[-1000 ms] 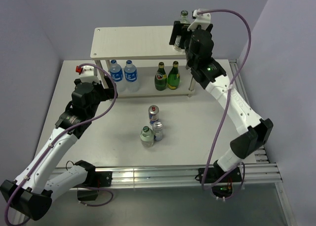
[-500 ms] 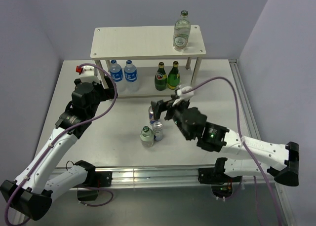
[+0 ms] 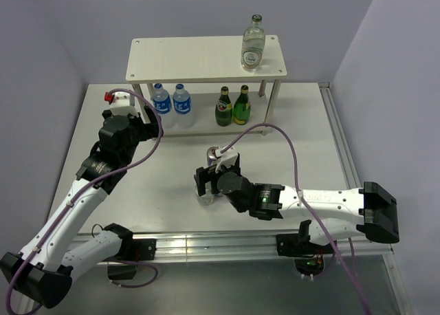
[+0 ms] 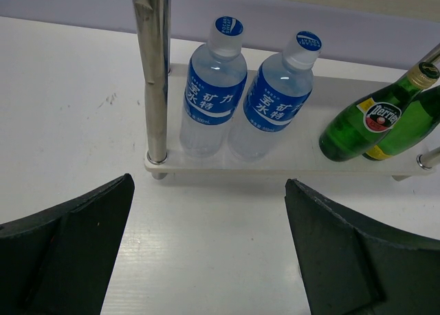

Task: Place and organize the beverage onto the shelf

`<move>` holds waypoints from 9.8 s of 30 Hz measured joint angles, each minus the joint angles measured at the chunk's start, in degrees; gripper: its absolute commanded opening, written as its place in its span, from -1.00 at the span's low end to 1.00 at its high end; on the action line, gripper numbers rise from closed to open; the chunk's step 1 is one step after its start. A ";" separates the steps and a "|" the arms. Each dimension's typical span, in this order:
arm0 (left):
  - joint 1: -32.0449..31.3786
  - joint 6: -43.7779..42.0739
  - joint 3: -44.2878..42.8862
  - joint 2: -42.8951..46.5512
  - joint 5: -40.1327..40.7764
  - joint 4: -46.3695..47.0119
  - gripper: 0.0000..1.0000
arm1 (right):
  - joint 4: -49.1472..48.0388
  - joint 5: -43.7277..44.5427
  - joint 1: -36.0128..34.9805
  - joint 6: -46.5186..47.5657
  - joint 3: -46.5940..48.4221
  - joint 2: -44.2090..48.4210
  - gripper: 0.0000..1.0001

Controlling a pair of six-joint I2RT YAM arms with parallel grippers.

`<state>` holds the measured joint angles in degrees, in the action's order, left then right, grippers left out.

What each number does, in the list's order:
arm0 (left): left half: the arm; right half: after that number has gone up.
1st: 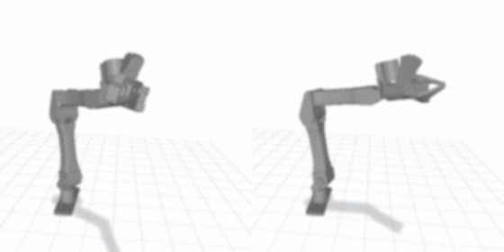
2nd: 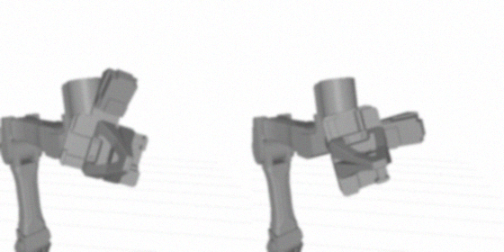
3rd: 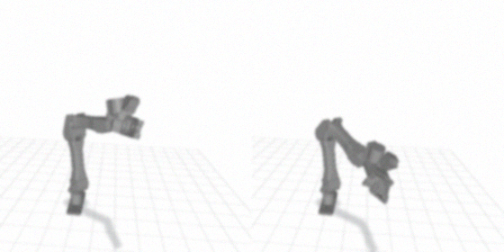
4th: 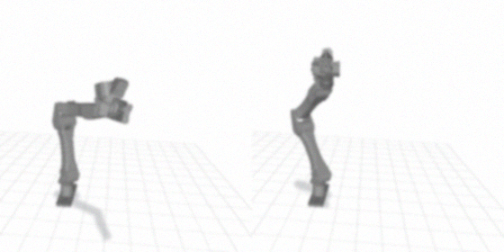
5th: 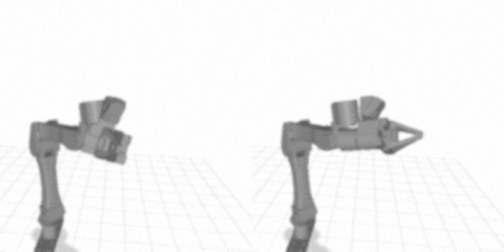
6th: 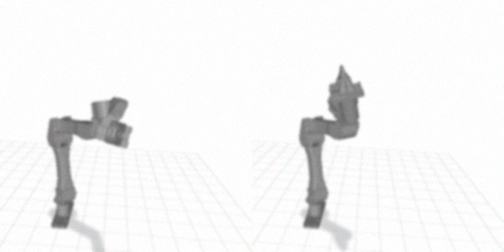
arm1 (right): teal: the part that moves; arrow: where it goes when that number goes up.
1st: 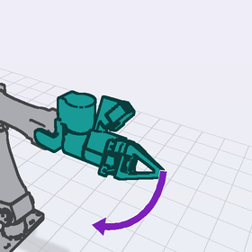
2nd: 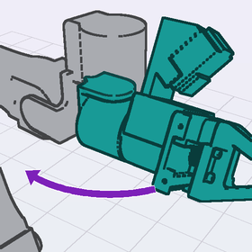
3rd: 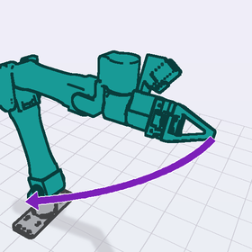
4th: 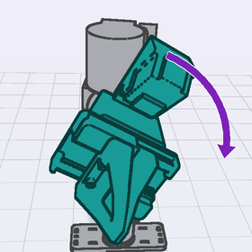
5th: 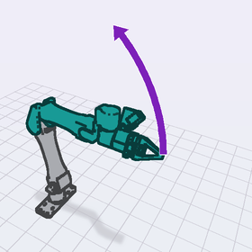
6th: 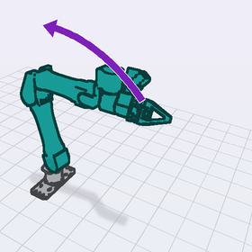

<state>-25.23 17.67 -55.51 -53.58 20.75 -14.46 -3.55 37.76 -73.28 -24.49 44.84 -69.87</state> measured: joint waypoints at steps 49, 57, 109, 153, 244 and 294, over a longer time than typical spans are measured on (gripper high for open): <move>0.00 0.00 0.00 0.20 0.02 -0.02 0.97 | -0.33 0.81 -0.26 -2.23 3.06 -10.21 -1.00; 0.00 0.00 0.02 0.20 0.04 -0.02 0.97 | 9.20 0.59 -0.26 0.94 7.69 -6.78 -1.00; 0.00 0.00 0.02 0.55 -0.13 -0.02 0.98 | 16.24 -9.01 36.00 34.58 93.85 -40.24 -1.00; -0.11 0.00 0.00 -0.31 -0.35 0.00 0.99 | 1.31 -7.34 35.50 31.36 71.69 -31.45 1.00; -38.34 12.46 -27.91 -22.53 29.31 -18.12 -0.99 | 22.77 20.09 10.78 7.82 4.22 40.50 0.99; 5.55 -9.03 -58.47 -45.90 4.52 -9.18 0.52 | 22.27 19.82 10.78 7.56 2.58 44.48 0.97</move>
<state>-19.68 8.64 -113.97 -99.48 25.28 -23.64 18.72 57.58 -62.50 -16.93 47.42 -25.39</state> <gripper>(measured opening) 0.754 0.986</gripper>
